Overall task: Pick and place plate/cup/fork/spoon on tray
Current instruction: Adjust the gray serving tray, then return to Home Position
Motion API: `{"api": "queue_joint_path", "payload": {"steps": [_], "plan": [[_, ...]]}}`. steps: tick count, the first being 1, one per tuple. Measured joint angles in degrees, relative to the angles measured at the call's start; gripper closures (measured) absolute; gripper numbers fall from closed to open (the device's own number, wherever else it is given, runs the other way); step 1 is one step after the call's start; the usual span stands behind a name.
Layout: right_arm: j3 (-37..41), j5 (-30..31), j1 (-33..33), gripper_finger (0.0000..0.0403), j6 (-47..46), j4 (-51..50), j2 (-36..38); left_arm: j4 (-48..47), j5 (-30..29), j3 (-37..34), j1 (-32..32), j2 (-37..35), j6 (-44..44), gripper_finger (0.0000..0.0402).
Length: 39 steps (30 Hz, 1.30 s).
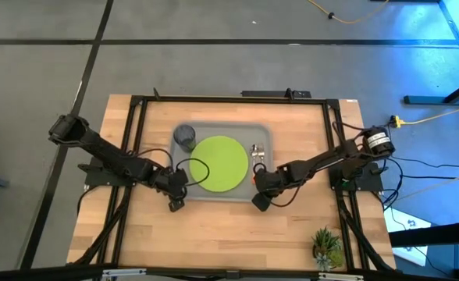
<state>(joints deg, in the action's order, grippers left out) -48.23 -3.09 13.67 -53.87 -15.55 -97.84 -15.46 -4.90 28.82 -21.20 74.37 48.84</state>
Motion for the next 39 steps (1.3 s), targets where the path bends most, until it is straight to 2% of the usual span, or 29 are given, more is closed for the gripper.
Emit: {"api": "queue_joint_path", "payload": {"steps": [13, 17, 24, 31, 39], "plan": [[-0.1, -2.2, 2.1, 0.0402, -0.3, -3.0, 0.3, 2.4, -0.1, 0.0, -4.3, 0.0, 4.5, 0.0401], [-0.8, -0.6, 2.0, 0.0402, 0.2, -5.6, 1.9, 4.4, -2.0, 0.3, -4.5, -0.5, 4.6, 0.0401], [-5.1, 3.3, 2.0, 0.0402, 1.8, -12.9, 8.3, 4.4, -4.7, 2.6, -4.5, -5.7, 0.2, 0.0401], [-8.9, 10.3, 2.0, 0.0402, 8.0, -16.6, 18.8, 3.7, -6.2, 4.8, -4.5, -14.3, -5.3, 0.0401], [-9.0, 18.7, 2.0, 0.0402, 19.0, -17.8, 33.4, -0.2, -14.0, 5.1, -4.5, -31.8, -12.8, 0.0401]]}}
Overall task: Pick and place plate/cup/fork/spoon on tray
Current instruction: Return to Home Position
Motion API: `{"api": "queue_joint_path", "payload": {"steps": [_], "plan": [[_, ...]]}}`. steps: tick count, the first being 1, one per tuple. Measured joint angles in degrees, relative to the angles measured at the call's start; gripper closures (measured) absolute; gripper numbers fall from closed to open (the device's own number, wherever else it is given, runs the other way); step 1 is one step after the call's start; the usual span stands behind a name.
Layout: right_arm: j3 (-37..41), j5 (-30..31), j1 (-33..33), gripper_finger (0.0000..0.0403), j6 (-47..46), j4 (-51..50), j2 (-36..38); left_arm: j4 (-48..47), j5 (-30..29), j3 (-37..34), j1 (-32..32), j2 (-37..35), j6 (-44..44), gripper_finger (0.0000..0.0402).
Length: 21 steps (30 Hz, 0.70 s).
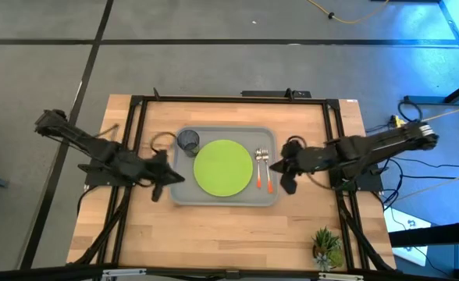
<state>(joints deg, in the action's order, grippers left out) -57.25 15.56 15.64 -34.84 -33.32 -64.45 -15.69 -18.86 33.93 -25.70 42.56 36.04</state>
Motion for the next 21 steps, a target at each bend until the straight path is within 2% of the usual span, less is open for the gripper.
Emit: {"api": "queue_joint_path", "payload": {"steps": [7, 15, 21], "plan": [[4.9, 6.6, 0.0, 0.0402, 1.0, -2.9, 10.8, -8.4, -9.2, 0.0, 0.0, -14.3, -6.2, 0.0401], [18.0, 8.5, 0.0, 0.0402, -2.6, -1.1, 26.3, -13.7, -9.3, 0.0, 0.0, -28.0, -10.8, 0.0401], [27.0, 9.6, 0.0, 0.0402, -0.5, 9.4, 37.8, -16.3, -10.4, 0.0, 0.0, -37.9, -12.7, 0.0401]]}}
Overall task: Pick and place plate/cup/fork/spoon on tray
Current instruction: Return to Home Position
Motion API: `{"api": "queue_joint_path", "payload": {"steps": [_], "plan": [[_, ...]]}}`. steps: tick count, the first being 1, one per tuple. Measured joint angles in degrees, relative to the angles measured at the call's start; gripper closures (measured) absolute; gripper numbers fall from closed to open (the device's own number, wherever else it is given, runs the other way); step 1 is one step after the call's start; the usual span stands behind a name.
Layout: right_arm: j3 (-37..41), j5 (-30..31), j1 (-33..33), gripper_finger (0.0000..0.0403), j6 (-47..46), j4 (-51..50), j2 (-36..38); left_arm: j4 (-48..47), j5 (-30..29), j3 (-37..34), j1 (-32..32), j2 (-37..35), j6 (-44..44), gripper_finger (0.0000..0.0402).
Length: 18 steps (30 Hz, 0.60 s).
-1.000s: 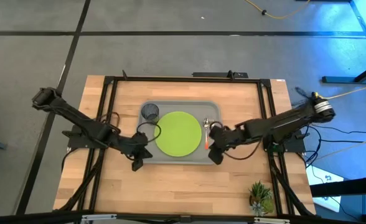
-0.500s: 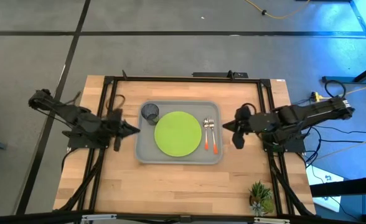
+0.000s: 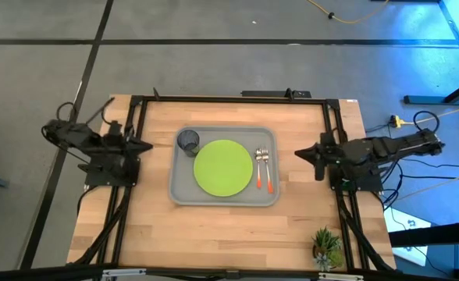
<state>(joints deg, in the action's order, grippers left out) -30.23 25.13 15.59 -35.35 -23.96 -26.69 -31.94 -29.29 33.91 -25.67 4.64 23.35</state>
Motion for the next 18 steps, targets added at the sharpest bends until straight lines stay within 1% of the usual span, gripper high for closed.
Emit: {"api": "queue_joint_path", "payload": {"steps": [4, 8, 12, 15, 18], "plan": [[4.9, -0.1, 0.0, 0.0402, 2.7, 5.5, 6.4, -0.6, -0.1, 0.0, 0.0, -4.3, -1.5, 0.0401], [8.7, -0.1, 0.0, 0.0402, 5.0, 9.2, 11.3, -0.9, -0.2, -0.2, 0.0, -4.4, -3.9, 0.0401], [11.5, -0.3, 0.0, 0.0402, 7.4, 11.5, 15.5, -0.3, -0.3, -1.8, 0.0, -4.4, -4.0, 0.0401], [13.0, -1.3, 0.0, 0.0402, 7.6, 12.6, 18.5, 3.6, -0.1, -3.3, 0.0, -4.4, -4.4, 0.0401], [14.9, -1.7, 0.0, 0.0402, 8.9, 14.1, 20.9, 8.0, 0.2, -6.2, 0.0, -4.5, -6.2, 0.0401]]}}
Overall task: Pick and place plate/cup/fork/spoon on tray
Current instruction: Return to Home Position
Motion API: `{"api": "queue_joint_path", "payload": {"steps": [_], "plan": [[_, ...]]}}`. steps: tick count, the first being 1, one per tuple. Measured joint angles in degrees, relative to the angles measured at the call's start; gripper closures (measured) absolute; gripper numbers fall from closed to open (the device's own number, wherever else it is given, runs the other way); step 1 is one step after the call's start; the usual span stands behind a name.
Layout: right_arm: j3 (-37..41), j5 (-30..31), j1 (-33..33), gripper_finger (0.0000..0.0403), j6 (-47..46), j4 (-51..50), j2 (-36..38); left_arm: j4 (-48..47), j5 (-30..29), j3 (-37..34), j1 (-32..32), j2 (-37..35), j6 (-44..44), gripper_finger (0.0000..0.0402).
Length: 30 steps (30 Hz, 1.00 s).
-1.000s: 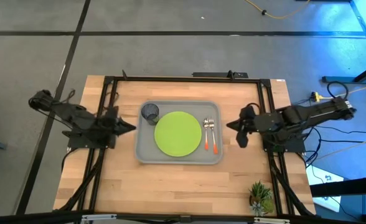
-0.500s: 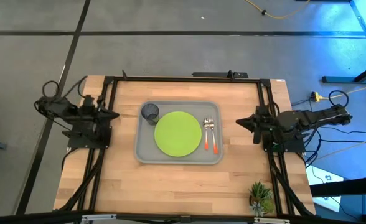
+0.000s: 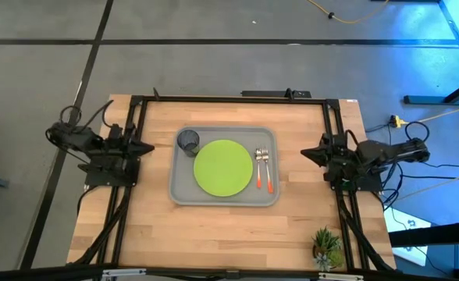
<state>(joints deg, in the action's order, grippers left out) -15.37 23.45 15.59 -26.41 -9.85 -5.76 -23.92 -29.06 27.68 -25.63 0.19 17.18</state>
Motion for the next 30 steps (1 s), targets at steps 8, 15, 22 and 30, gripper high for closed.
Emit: {"api": "queue_joint_path", "payload": {"steps": [8, 15, 22, 30], "plan": [[7.0, -2.3, 0.0, 0.0402, 2.9, 10.4, 4.3, 14.2, 0.7, -9.8, 0.0, 0.0, -1.3, 0.0401], [10.9, -4.5, 0.0, 0.0402, 2.9, 14.9, 5.7, 34.5, 4.4, -20.0, 0.0, 0.0, -6.0, 0.0401], [13.6, -7.2, 0.0, 0.0402, 3.0, 19.2, 5.7, 45.4, 6.3, -27.1, 0.0, 0.0, -6.9, 0.0401], [15.0, -11.8, 0.0, 0.0402, 7.4, 20.4, 5.7, 45.3, 7.9, -27.3, 0.0, 0.1, -10.3, 0.0401]]}}
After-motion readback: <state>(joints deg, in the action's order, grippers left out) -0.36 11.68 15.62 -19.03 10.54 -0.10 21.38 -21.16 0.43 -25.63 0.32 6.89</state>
